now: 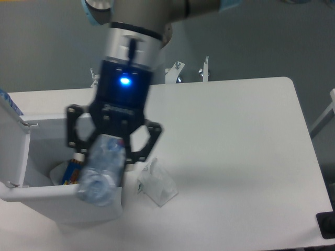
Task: Place the trash in the trash can
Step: 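Lift the bottle and carry it over the trash can, then open the gripper to drop the bottle into the can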
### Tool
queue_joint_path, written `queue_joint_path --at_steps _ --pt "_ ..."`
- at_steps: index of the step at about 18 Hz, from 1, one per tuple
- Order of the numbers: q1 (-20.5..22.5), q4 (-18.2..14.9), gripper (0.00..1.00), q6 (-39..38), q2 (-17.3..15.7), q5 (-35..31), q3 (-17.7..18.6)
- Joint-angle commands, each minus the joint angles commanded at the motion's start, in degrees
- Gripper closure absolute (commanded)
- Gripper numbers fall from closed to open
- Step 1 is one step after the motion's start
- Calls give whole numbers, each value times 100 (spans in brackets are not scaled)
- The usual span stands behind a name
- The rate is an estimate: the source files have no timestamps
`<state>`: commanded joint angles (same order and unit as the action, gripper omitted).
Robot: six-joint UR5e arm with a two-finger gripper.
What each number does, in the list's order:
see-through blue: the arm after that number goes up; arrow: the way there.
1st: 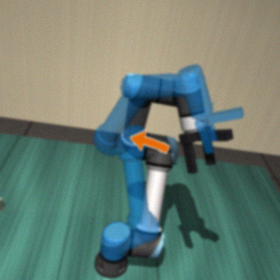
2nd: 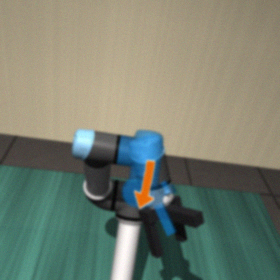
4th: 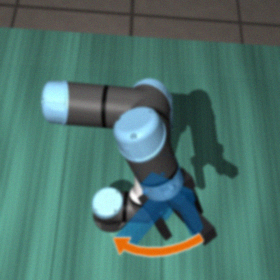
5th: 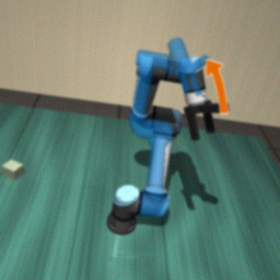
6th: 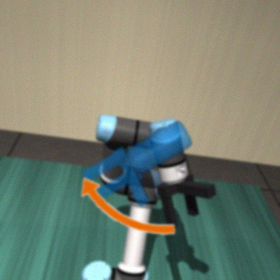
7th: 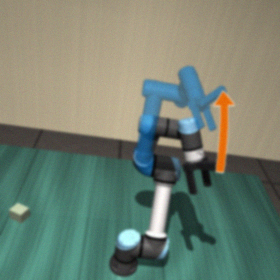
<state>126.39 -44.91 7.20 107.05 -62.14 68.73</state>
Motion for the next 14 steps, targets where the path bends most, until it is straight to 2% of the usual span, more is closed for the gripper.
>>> queue_joint_path --at_steps 2,4,5,6,8,9,14 --pt "-245 -9 40 -9 26 17 87" --pt "-492 9 38 70 26 0 386" --pt "-536 17 31 79 26 0 483" --pt "-537 9 17 71 26 9 518" --pt "-546 9 9 44 0 9 641" --pt "-546 9 1 36 -35 17 677" --pt "-345 9 0 -26 -44 53 712"
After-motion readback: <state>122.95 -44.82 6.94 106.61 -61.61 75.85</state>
